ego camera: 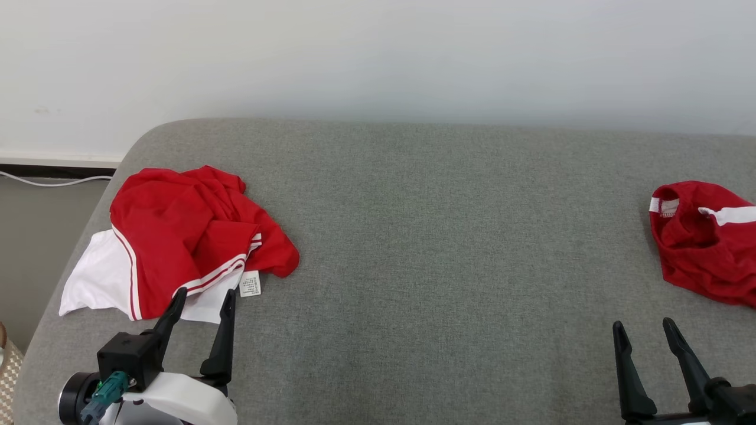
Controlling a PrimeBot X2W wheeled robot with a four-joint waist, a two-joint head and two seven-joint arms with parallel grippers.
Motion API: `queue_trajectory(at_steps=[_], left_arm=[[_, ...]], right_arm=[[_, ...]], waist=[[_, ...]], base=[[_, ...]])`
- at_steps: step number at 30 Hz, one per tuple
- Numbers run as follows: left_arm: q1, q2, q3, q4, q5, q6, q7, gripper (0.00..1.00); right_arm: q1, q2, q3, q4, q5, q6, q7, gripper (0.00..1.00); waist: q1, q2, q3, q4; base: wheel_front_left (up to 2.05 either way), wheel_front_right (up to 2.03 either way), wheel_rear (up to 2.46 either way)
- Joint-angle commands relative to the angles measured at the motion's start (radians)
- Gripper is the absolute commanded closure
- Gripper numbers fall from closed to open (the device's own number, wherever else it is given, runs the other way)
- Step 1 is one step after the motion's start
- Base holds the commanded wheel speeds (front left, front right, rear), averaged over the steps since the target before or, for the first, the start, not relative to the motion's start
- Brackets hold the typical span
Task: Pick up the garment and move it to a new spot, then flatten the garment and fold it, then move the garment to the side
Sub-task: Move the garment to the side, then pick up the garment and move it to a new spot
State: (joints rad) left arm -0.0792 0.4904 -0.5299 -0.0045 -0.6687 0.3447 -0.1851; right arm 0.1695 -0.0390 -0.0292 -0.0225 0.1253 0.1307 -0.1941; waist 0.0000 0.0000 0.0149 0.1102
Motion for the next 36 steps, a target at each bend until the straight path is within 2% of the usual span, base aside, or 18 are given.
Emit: queue_trajectory(at_steps=[1,17,23,36], left_arm=[[-0.032,0.030,0.045,-0.019,-0.001,0.012,-0.005,0.00],[-0.031,0.028,0.045,-0.012,-0.018,0.015,0.000,0.00],[-0.037,0.017,0.050,-0.006,-0.026,0.016,-0.007,0.00],[-0.040,-0.004,0.033,0.003,-0.019,0.023,-0.019,0.00]], right_arm=[[-0.016,-0.012,0.022,-0.023,0.009,0.000,-0.005,0.00],[-0.017,-0.011,0.028,-0.009,0.032,0.000,-0.013,0.00],[-0.031,-0.011,0.042,-0.007,0.033,0.000,-0.013,0.00],[-0.063,-0.011,0.088,-0.001,0.036,0.000,-0.009,0.00]], waist=[[0.0000,0.0000,-0.002,-0.001],[0.0000,0.0000,-0.001,0.017],[0.0000,0.0000,0.010,0.073],[0.0000,0.0000,0.023,0.240]], base=[[0.00,0.00,0.00],[0.00,0.00,0.00],[0.00,0.00,0.00],[0.00,0.00,0.00]])
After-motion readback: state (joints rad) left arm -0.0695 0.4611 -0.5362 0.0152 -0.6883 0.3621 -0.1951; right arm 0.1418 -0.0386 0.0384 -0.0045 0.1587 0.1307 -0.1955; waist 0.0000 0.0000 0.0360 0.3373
